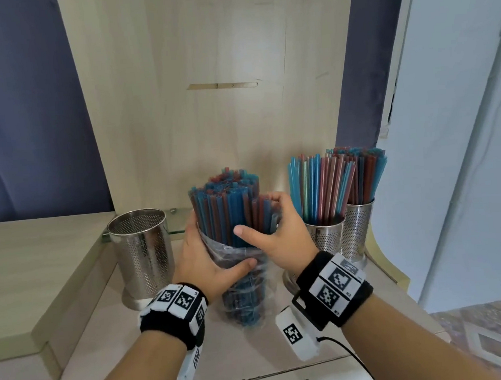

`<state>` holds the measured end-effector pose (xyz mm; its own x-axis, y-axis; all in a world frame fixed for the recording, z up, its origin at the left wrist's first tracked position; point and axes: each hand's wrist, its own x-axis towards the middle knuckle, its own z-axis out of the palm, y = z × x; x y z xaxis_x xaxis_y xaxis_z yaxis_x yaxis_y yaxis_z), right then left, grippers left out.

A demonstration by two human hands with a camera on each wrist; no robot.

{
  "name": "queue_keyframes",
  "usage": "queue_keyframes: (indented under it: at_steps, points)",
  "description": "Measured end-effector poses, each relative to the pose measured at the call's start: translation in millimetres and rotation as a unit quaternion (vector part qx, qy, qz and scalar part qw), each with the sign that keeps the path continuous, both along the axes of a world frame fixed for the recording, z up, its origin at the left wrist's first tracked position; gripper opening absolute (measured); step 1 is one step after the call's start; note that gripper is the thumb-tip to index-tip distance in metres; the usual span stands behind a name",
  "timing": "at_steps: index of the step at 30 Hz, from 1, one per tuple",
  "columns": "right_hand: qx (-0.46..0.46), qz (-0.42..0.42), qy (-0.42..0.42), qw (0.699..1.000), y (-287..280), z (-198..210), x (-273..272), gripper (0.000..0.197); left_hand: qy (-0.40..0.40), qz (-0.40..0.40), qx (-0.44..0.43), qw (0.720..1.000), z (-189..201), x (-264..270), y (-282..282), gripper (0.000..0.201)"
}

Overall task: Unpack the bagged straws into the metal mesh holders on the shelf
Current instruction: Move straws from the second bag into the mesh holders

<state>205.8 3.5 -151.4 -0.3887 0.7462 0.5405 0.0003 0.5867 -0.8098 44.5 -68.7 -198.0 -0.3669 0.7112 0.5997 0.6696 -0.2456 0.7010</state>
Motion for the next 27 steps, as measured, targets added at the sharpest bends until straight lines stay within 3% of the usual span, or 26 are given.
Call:
queue_keyframes:
  at_steps: [3,10,17,27]
  points:
    - [-0.001,-0.054,0.048,0.997,1.3,-1.0,-3.3,0.05,0.012,0.014,-0.002,1.0,0.6,1.0,0.4,0.12]
    - [0.008,-0.04,-0.026,0.999,6.3,21.6,-10.6,0.008,0.001,0.047,-0.033,0.998,-5.9,-4.4,7.5,0.133]
    - [-0.039,-0.066,-0.02,0.997,9.0,50.3,-10.8,0.017,0.009,0.047,-0.025,0.999,-4.7,-3.8,7.7,0.127]
    - [-0.029,-0.107,-0.045,0.993,21.3,81.5,-11.1,0.028,0.002,0.049,-0.034,0.998,-8.1,-8.1,12.8,0.13]
